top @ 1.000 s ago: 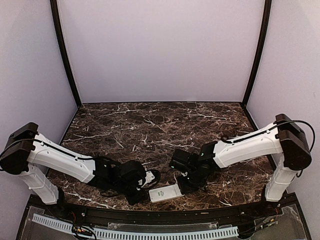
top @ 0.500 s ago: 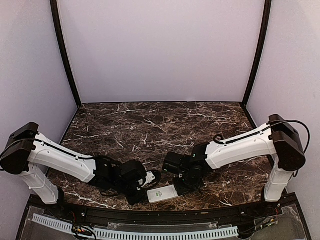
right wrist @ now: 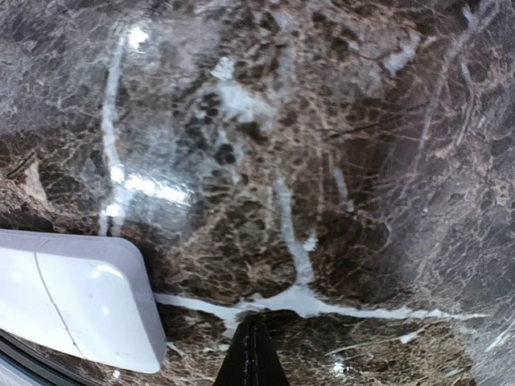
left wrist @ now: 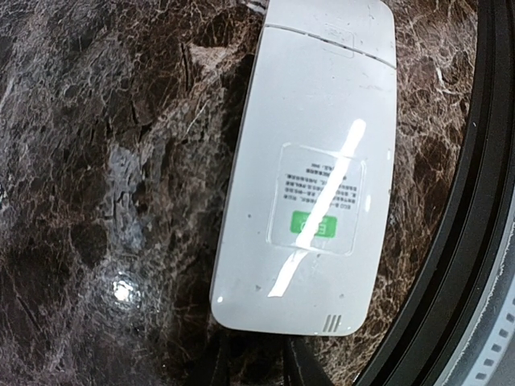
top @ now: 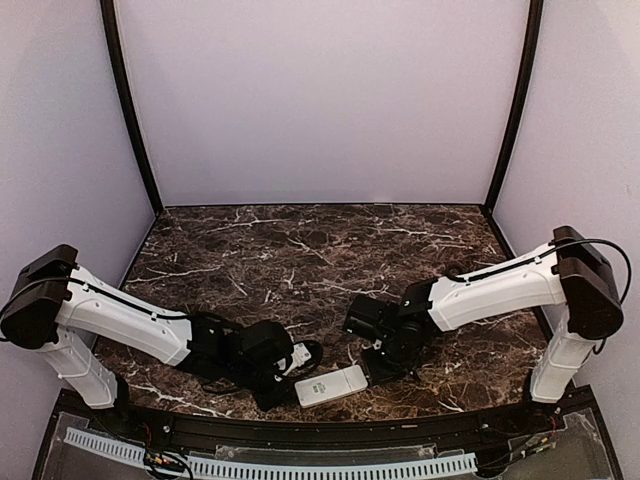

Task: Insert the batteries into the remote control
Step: Press the battery cover on the remote control, then pick up the remote control from the center of the board.

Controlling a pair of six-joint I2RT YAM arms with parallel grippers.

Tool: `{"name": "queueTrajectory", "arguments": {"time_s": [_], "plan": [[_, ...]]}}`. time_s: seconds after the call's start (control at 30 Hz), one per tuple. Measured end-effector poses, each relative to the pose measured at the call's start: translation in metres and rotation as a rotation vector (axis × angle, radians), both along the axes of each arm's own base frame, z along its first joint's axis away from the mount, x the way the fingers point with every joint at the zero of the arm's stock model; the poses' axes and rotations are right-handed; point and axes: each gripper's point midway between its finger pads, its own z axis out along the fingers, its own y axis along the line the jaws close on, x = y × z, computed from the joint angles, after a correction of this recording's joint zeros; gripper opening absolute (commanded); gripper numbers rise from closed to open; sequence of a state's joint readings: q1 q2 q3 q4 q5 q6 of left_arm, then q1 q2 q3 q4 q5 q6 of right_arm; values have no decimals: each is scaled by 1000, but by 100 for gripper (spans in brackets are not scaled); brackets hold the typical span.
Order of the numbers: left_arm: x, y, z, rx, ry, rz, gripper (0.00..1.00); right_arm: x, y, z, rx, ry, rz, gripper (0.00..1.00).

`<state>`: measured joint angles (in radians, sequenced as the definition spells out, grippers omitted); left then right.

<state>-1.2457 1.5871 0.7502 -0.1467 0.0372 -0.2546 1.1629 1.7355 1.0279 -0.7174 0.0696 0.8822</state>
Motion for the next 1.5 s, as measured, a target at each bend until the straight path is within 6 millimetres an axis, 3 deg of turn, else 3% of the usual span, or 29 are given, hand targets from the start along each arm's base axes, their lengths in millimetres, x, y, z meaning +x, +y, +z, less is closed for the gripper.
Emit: {"name": "queueTrajectory", "arguments": {"time_s": [0.17, 0.23, 0.47, 0.63, 0.9, 1.0, 1.17, 1.37, 1.43, 1.5], "plan": [[0, 0, 0, 0, -1, 0, 23, -5, 32, 1, 35, 11, 58, 0], [-1, 2, -1, 11, 1, -7, 23, -6, 37, 0, 5, -1, 78, 0], [-1, 2, 0, 8, 2, -8, 23, -8, 33, 1, 14, -3, 77, 0], [0, 1, 1, 5, -6, -5, 27, -10, 19, 4, 35, 15, 66, 7], [9, 2, 16, -24, -60, 18, 28, 18, -10, 35, 58, -56, 2, 7], [11, 3, 18, -27, -68, 25, 29, 24, -15, 36, 47, -69, -4, 6], [13, 8, 20, -18, -81, 34, 29, 24, -14, 29, 12, -57, 38, 6], [21, 11, 40, -54, -127, 62, 29, 29, 2, 20, -5, -45, 71, 7], [26, 14, 48, -64, -150, 79, 32, 28, 5, 17, -9, -42, 88, 15], [31, 18, 58, -76, -174, 101, 42, 27, 10, 17, 4, -43, 128, 40]]}}
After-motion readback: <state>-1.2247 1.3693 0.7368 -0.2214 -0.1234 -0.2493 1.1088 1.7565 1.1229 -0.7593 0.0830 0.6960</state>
